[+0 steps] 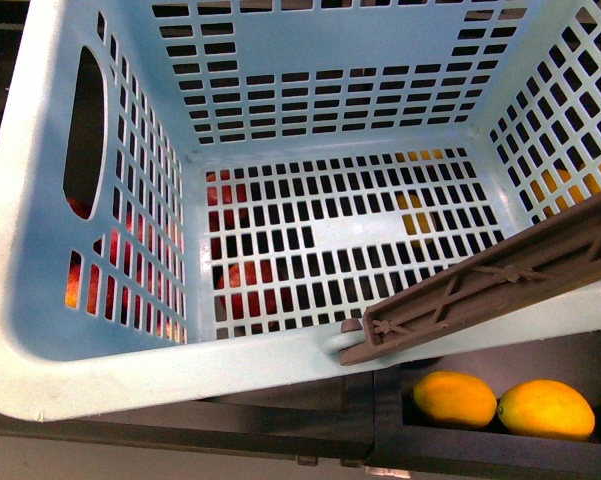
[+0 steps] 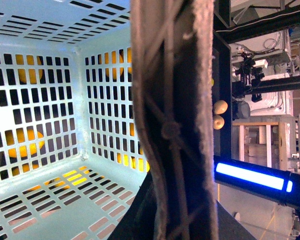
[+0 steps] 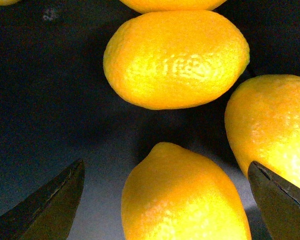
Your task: Pick lemon and mango into basket
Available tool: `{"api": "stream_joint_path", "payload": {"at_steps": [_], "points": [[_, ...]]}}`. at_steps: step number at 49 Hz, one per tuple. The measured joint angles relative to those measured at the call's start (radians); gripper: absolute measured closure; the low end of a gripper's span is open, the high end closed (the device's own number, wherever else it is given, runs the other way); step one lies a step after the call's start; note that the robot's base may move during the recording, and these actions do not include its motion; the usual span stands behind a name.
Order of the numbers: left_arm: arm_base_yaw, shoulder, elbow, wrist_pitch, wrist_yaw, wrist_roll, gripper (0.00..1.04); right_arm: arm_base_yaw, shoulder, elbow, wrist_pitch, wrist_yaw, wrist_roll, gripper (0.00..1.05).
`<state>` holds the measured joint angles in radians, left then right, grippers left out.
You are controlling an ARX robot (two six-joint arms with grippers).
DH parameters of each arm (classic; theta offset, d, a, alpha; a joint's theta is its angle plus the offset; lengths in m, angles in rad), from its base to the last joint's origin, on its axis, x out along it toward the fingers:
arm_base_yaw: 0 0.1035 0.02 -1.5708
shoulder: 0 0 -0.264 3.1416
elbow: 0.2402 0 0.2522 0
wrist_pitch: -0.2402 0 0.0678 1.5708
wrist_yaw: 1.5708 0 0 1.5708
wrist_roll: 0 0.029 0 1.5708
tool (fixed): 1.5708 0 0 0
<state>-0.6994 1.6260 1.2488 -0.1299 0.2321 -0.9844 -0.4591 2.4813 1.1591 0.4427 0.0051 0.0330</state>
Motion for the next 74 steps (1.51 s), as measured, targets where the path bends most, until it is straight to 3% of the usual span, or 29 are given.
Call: {"api": "stream_joint_path", "payload": {"at_steps": [21,33,47,64,74], "points": [[0.000,0.000,0.000,0.000,0.000,0.000,0.99,0.000,0.079,0.115,-0.073,0.018,0.009,0.09],[0.000,0.000,0.000,0.000,0.000,0.000,0.99,-0.004,0.095,0.117,-0.083,0.024,0.016,0.39],[0.000,0.000,0.000,0.000,0.000,0.000,0.99,-0.017,0.037,0.024,-0.049,-0.025,0.016,0.44],[0.000,0.000,0.000,0.000,0.000,0.000,0.99,-0.077,-0.440,-0.277,-0.010,-0.211,0.058,0.44],[0.000,0.000,0.000,0.000,0.000,0.000,0.99,-0.053,-0.763,-0.378,-0.074,-0.306,0.106,0.44]]}}
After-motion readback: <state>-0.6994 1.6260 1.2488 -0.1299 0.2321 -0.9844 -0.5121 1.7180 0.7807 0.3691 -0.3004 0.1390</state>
